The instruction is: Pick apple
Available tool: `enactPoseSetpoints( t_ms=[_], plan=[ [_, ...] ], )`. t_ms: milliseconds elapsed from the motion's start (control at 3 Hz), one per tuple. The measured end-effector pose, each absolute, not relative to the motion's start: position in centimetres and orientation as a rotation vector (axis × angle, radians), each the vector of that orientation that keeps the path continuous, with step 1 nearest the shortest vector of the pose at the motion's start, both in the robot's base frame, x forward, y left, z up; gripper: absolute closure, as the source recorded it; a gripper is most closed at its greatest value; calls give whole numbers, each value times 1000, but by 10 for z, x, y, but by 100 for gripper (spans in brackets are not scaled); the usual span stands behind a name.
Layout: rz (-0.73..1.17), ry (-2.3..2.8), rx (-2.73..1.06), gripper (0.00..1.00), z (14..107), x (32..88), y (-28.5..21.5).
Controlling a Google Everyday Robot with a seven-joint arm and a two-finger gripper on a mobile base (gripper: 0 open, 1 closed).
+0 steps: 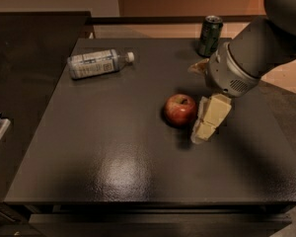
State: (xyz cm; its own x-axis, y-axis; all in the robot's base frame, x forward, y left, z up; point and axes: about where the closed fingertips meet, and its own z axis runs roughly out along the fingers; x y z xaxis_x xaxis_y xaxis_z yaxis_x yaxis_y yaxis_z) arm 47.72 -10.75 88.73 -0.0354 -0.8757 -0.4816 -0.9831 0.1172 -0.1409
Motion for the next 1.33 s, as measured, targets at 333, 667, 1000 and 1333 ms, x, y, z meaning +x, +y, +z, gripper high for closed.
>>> enactPoseSetpoints(
  t_ms=[333, 667, 1000, 1333],
  plan=[
    [335, 1950, -1789, 0, 880, 484, -103],
    [350, 1954, -1784, 0, 872, 491, -100],
    [369, 1962, -1784, 3, 863, 496, -97],
    [388, 1968, -1792, 20, 856, 498, -96]
  ],
)
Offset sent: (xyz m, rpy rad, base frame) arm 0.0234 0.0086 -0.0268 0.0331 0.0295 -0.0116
